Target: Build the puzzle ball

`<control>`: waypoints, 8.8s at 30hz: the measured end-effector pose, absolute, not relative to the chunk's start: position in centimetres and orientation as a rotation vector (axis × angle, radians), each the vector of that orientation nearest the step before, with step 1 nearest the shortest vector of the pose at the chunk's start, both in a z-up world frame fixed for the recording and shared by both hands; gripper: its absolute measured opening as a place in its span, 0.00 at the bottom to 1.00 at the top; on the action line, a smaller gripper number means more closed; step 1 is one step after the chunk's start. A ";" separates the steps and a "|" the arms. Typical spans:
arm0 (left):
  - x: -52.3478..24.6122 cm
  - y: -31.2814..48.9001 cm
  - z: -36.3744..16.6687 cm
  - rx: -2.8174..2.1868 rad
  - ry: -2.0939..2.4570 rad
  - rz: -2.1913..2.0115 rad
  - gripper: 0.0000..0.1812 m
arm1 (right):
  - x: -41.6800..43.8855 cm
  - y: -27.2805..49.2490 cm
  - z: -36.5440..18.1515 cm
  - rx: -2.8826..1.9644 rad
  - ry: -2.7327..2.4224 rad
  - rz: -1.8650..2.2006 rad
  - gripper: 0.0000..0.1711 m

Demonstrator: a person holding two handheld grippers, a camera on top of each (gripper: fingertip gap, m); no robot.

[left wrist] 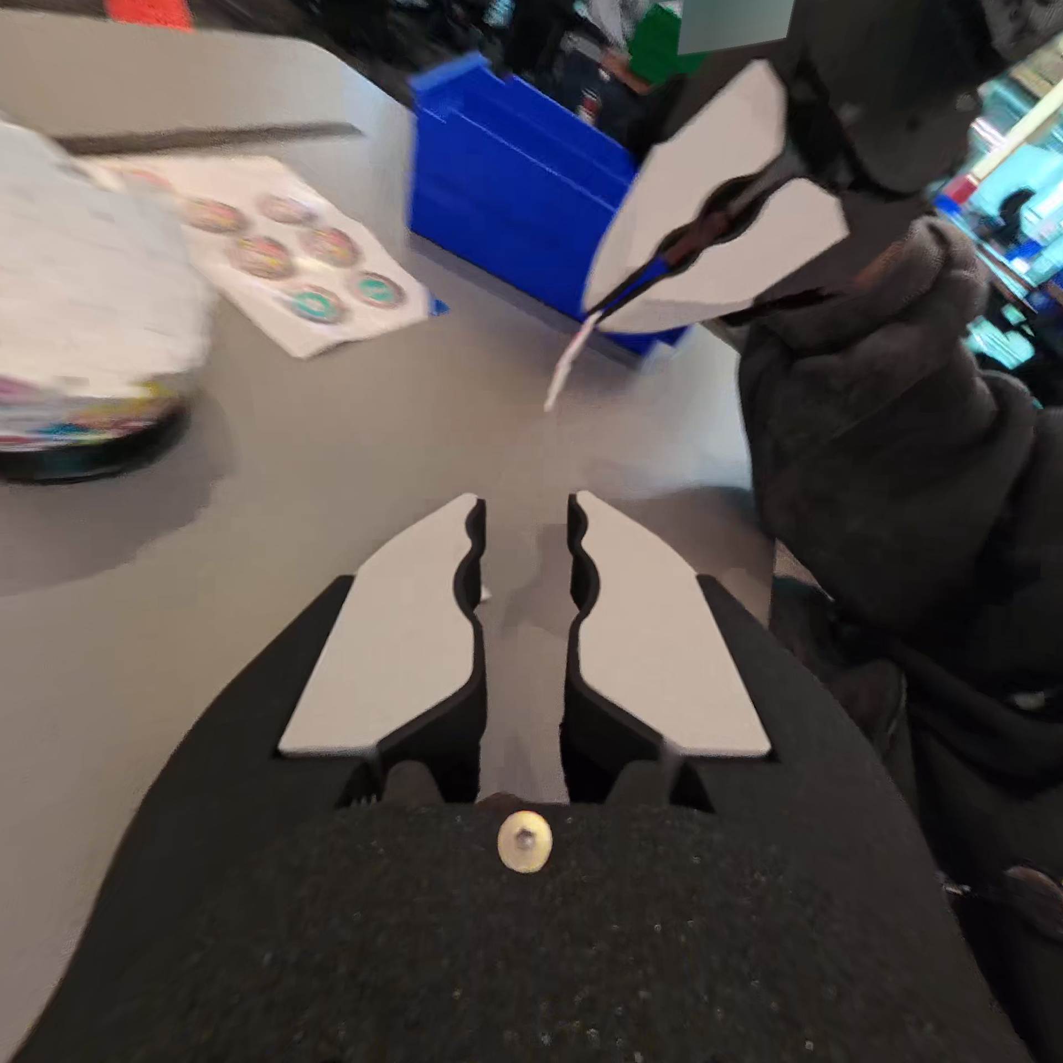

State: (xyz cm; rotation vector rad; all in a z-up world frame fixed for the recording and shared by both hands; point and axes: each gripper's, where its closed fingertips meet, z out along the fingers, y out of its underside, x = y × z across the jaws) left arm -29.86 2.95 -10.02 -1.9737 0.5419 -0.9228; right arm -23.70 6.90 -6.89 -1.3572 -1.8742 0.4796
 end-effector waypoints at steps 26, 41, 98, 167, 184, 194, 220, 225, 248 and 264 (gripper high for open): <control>-40.2 29.8 -17.4 -2.088 0.721 -1.125 0.00 | -38.5 26.8 -12.3 -1.338 -1.963 0.067 0.01; -39.3 29.3 -18.0 -2.103 0.798 -1.042 0.00 | -38.4 27.3 -13.8 -1.423 -1.922 0.144 0.01; -39.5 28.3 -15.3 -1.972 0.806 -1.212 0.00 | -38.2 26.2 -11.6 -1.357 -1.887 0.499 0.01; -37.6 26.2 -6.0 -1.859 0.916 -0.953 0.10 | -38.0 27.2 -4.0 -1.279 -1.958 0.583 0.01; -40.8 19.2 -11.9 -2.583 0.474 -0.697 0.33 | -33.7 29.6 -6.9 -1.441 -2.153 0.096 0.01; -32.5 16.2 -13.4 -2.195 0.499 -0.290 0.06 | -32.8 28.8 -5.6 -1.410 -2.123 0.118 0.01; -33.5 16.3 -16.9 -2.208 0.400 -0.034 0.00 | -33.8 26.7 -4.7 -1.304 -2.145 0.192 0.01; -33.7 16.2 -17.8 -2.220 0.399 -0.053 0.00 | -35.1 25.9 -4.6 -1.286 -2.139 0.125 0.01; -44.2 21.1 -6.6 -1.968 0.194 -0.639 0.01 | -36.9 24.1 -5.6 -1.213 -2.033 0.033 0.01; -39.2 31.0 -15.0 -1.961 0.917 -1.036 0.00 | -38.5 25.0 -11.8 -1.303 -2.054 -0.192 0.01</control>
